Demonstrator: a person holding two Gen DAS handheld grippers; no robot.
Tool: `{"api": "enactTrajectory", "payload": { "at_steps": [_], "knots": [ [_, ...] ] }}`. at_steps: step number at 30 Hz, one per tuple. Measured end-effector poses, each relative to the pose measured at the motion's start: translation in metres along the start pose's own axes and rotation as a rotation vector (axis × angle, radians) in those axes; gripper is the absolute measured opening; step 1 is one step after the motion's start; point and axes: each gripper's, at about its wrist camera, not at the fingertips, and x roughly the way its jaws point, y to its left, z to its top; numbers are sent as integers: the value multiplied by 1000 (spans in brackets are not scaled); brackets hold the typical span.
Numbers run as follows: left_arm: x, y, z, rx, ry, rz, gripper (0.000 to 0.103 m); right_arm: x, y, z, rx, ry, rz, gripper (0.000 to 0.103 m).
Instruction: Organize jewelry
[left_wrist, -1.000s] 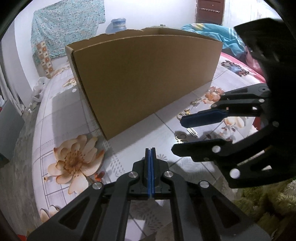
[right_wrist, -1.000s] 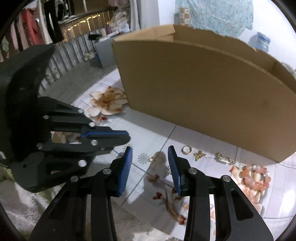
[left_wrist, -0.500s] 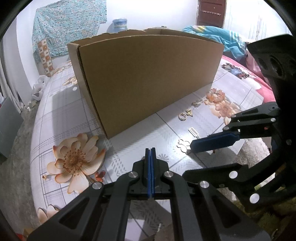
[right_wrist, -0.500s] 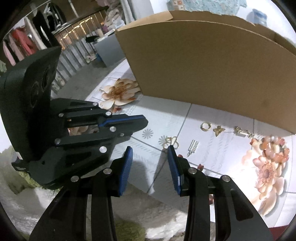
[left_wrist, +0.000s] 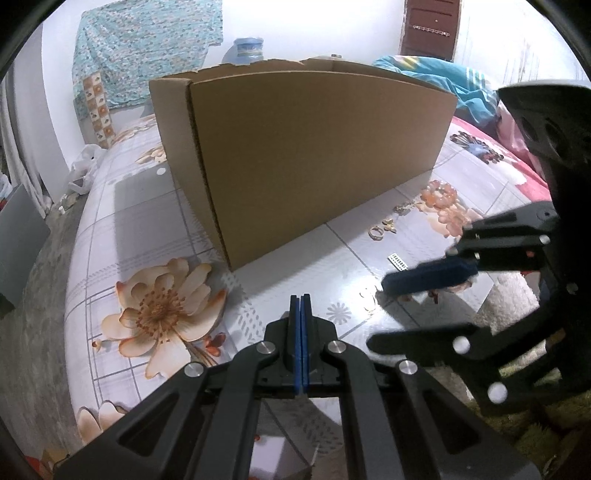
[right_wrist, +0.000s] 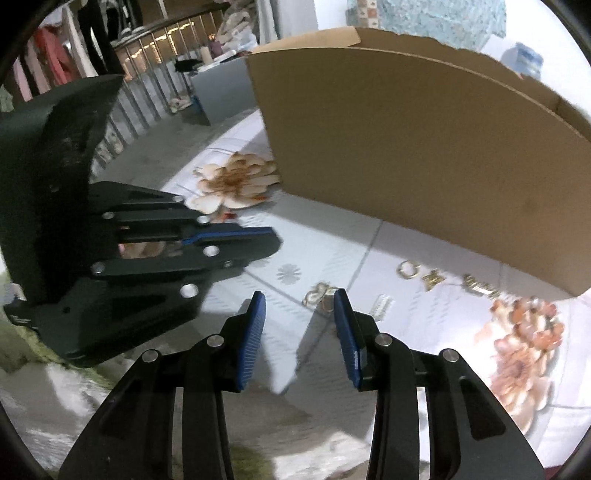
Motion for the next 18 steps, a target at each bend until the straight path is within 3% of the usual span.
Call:
{"api": "enactTrajectory", "payload": {
  "at_steps": [3,14,18],
  "knots": [
    [0,0,0,3,-1,0,0,0,1,0,-7,-8,-7,36],
    [0,2,0,-2,-5,-1,0,15,13,4,-41,-49,-160,36],
    [0,2,0,-1,-5,-1,0,20,19,4,-44,-63,-188,26]
  ]
}}
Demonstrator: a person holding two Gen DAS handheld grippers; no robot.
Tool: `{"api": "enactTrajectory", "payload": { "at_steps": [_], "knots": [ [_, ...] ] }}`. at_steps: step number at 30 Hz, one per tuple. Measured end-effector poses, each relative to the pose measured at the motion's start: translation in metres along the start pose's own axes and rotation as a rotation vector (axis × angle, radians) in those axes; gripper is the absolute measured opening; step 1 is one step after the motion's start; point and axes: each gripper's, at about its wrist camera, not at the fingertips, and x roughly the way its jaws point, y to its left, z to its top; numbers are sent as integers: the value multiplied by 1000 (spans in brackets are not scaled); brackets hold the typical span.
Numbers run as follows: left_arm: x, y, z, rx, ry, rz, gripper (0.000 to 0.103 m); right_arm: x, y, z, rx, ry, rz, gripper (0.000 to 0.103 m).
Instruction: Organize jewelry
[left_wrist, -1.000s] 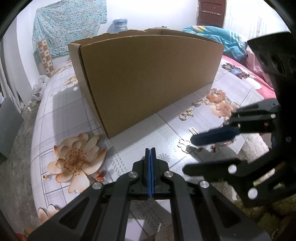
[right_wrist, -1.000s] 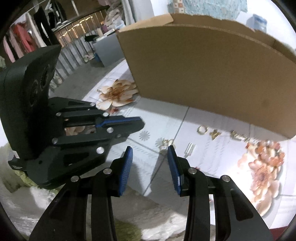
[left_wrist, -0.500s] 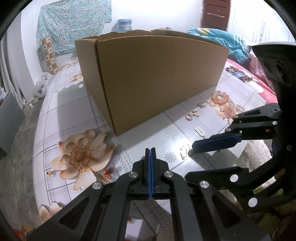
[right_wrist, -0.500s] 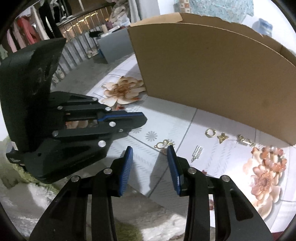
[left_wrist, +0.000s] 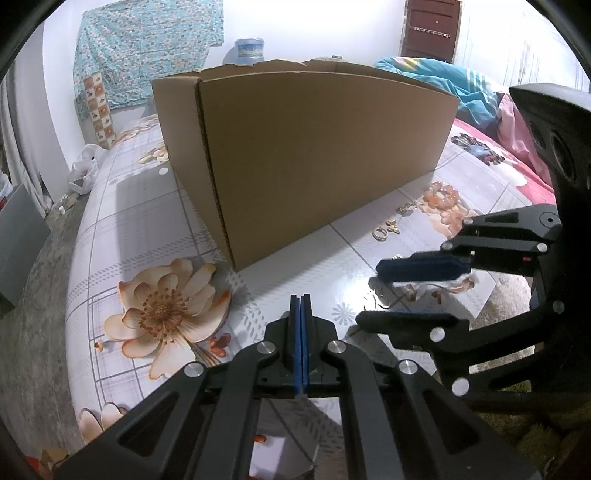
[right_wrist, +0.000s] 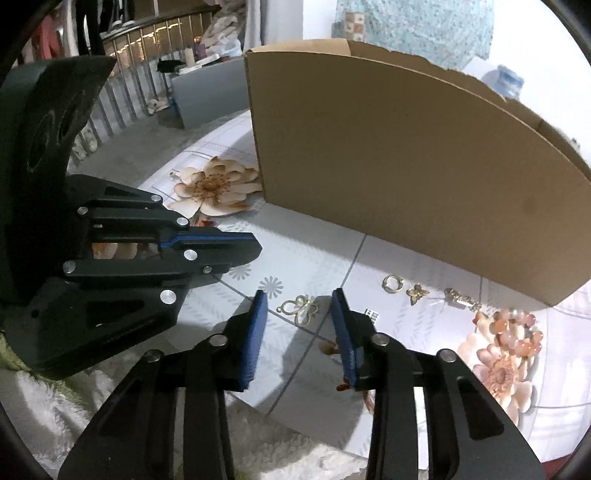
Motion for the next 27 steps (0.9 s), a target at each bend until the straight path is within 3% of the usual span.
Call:
{"api": "enactTrajectory", "payload": {
  "at_steps": [2,11,22,27],
  "knots": [
    [0,0,0,0,0,0,0,0,-1,0,7,-2,-4,18],
    [0,0,0,0,-1,0,0,4,-2,1,47,-10,18,18],
    [-1,-1,0,4,-6,-3,0,-38,-34,-4,84,-62,-7,18],
    [-7,-16,9,51,-42,-97,1,-61,-63,-9,162,-96,-70,18]
  ]
}}
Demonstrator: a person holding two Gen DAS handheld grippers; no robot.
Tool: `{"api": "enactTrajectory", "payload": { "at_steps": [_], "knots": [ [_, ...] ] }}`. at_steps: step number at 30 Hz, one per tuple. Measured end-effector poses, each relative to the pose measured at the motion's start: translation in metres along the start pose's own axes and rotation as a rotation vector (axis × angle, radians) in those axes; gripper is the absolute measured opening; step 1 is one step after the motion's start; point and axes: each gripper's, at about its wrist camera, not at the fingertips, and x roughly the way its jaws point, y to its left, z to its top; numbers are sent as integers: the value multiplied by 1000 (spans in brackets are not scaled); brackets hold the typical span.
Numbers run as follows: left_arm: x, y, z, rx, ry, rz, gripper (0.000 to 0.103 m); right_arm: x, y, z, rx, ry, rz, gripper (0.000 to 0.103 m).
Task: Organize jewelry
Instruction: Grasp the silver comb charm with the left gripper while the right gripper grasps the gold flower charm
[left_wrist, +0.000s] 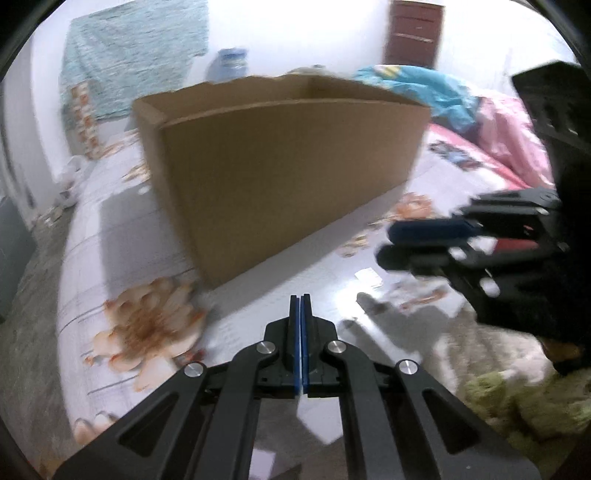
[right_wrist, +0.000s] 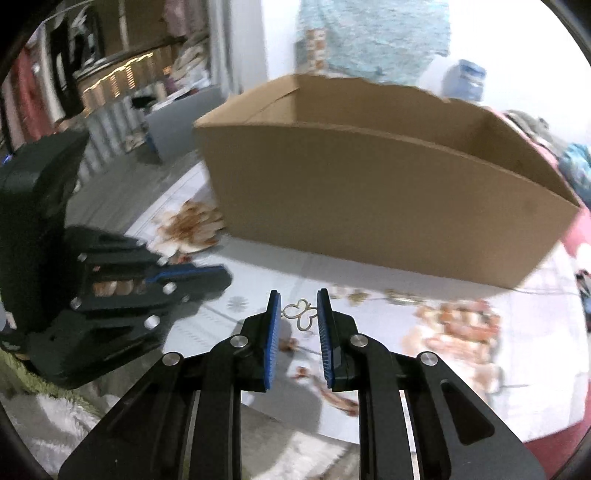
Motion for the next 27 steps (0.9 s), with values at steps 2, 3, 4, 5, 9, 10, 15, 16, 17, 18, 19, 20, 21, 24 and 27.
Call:
{"api": "enactTrajectory", "payload": {
  "at_steps": [2,3,4,5,9,10,15,16,17,18,19,20,21,24,27],
  "knots": [
    [4,-8,5,23,11,-44,1,-8,-14,-1,39,-17,-32,18],
    [8,-13,8,34,25,-61,1,-12,-19,1,54,-24,-42,18],
    [11,-17,10,42,33,-71,1,-15,-24,0,72,-31,-51,18],
    [14,-20,13,48,40,-81,1,-18,-29,-1,86,-37,-56,18],
    [26,-35,22,66,70,-101,1,-24,-43,-7,129,-51,-69,18],
    [28,-38,23,75,78,-93,1,-25,-46,-8,134,-52,-70,18],
    [40,-47,24,89,138,-44,1,-22,-51,-11,156,-63,-51,18],
    [41,-48,24,85,145,-39,1,-20,-49,-11,159,-64,-47,18],
    [42,-48,24,84,146,-35,1,-19,-51,-11,164,-67,-40,18],
    [43,-50,26,83,150,-30,1,-19,-51,-12,167,-68,-36,18],
    [44,-51,27,80,156,-26,2,-19,-54,-12,171,-70,-29,18],
    [45,-51,28,76,160,-24,3,-20,-55,-13,174,-73,-24,18],
    [45,-52,29,71,165,-20,5,-19,-55,-13,175,-74,-21,18],
    [47,-54,32,65,179,-12,18,-19,-58,-15,180,-81,-9,18],
    [47,-56,33,68,178,-5,27,-18,-62,-17,191,-83,-1,18]
  ]
}}
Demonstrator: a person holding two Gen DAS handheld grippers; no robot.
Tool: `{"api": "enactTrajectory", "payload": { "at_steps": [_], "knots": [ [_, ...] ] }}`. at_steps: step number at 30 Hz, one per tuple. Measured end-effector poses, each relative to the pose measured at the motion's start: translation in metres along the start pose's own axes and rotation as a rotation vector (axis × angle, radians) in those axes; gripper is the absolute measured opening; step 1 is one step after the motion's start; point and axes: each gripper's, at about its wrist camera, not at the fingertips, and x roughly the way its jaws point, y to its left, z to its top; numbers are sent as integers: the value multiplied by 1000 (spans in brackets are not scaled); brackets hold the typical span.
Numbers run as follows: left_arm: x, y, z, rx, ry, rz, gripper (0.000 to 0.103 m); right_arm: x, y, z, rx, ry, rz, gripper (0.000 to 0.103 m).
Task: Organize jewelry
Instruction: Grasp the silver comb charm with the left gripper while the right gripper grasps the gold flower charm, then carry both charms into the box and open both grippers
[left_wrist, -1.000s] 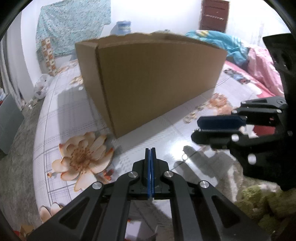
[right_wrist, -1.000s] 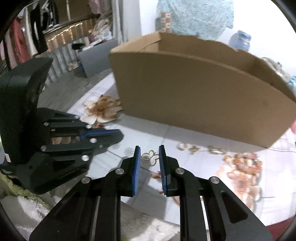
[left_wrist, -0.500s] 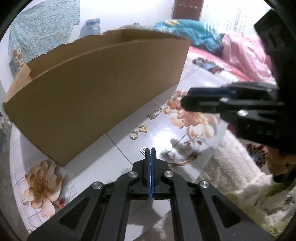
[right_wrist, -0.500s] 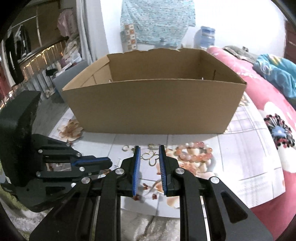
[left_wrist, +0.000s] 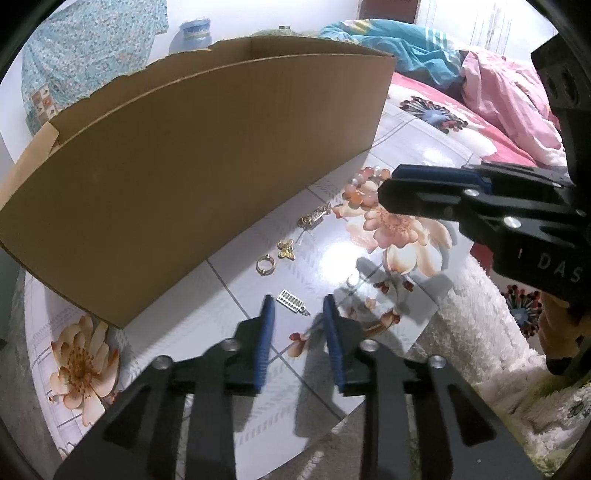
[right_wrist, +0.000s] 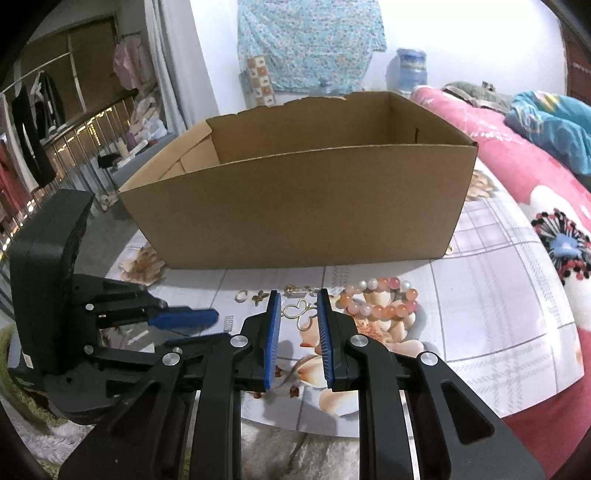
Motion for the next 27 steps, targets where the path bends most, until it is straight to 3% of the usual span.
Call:
{"api": "enactTrajectory", "payload": {
  "at_steps": [6,14,16,27],
  "knots": [
    [3,-2,1,11,12,42,27,0,-5,0,13,-8,13,18],
    [6,-3,6,41,37,65,13,1,-12,-2,39,-16,27,18],
    [6,-3,7,45,42,72,5,1,-14,-1,45,-18,31,18],
    [5,-4,6,45,25,68,4,-6,-12,-2,46,-40,29,18]
  ]
}}
